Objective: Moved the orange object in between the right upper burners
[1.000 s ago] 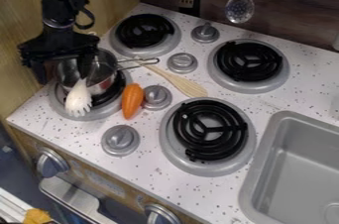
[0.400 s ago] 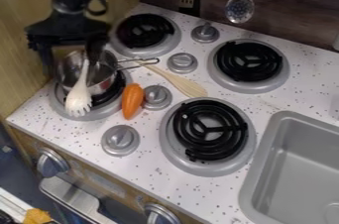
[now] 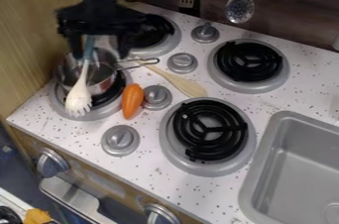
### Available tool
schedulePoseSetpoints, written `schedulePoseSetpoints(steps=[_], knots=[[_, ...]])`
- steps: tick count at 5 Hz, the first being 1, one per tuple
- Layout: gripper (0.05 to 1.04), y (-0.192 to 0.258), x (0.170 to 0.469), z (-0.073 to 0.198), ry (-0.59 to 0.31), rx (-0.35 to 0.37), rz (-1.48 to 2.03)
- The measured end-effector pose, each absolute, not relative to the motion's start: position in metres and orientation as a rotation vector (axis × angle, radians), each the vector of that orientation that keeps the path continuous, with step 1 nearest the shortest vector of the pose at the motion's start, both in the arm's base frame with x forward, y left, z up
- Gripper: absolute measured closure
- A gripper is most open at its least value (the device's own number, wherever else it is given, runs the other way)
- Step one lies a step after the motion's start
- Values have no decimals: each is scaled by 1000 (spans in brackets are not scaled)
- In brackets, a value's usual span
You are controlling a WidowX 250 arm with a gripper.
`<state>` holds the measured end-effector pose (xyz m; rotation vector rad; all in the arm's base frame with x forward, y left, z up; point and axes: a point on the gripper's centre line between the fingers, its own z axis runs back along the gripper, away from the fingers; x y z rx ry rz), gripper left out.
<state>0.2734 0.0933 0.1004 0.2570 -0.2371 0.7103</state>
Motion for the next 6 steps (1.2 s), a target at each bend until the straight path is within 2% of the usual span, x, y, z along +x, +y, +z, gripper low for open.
schedulePoseSetpoints(steps=[1,2,4,6], knots=[[84,77,276,93,-220,175,605],[84,67,271,75,-229,121,549],[84,65,279,57,-261,110,403],[84,69,286,35,-257,136,324]])
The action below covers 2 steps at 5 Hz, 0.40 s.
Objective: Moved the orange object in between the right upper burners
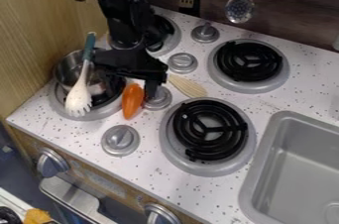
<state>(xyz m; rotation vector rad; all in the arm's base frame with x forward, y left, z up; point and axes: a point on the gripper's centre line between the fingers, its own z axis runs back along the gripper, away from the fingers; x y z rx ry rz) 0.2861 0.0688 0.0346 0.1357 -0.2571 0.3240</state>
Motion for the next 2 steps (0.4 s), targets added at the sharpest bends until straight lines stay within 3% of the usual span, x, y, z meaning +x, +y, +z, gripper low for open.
schedulePoseSetpoints(steps=[2], knots=[[84,72,288,27,-256,153,327]])
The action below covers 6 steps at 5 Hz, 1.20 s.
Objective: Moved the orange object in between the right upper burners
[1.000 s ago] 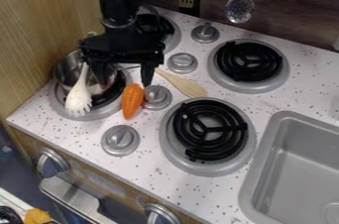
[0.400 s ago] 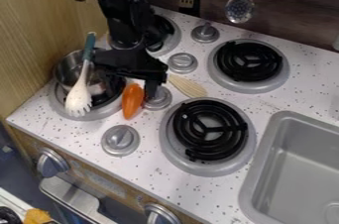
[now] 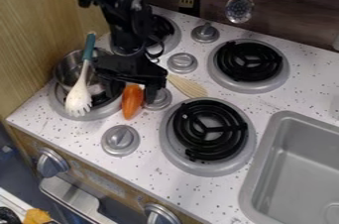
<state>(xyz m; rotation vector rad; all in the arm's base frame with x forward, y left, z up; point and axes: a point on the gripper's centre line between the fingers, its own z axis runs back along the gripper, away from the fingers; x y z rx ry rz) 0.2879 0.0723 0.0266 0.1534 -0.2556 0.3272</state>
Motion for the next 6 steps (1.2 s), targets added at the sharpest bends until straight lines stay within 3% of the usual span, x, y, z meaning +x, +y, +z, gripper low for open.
schedulePoseSetpoints(steps=[6], knots=[[84,84,291,7,-236,128,444]])
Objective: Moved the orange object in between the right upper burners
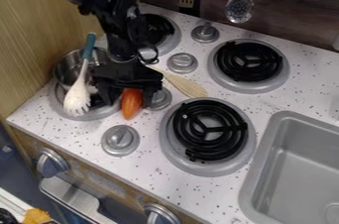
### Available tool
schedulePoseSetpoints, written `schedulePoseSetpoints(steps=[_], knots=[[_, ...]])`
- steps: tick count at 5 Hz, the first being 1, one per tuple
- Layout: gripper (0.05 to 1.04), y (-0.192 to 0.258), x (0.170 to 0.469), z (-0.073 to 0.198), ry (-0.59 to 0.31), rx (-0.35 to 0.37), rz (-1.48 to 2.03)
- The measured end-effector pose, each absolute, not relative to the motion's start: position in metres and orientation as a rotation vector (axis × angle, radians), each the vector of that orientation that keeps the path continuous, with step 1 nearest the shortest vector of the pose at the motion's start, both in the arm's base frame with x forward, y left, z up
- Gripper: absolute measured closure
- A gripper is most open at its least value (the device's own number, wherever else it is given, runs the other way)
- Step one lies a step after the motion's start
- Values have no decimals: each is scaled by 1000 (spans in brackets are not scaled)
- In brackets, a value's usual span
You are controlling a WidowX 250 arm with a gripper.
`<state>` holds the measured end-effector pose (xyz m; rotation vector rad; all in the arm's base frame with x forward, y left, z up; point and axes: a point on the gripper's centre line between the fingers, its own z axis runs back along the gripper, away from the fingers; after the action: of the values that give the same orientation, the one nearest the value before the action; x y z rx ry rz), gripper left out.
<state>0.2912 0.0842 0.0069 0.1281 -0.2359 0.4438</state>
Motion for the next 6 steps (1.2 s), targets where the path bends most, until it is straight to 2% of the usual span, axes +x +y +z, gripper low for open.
schedulePoseSetpoints(steps=[4,5,6], knots=[[85,90,290,-1,-225,164,499],[133,91,290,-2,-226,171,506],[393,93,298,-1,-256,167,591]])
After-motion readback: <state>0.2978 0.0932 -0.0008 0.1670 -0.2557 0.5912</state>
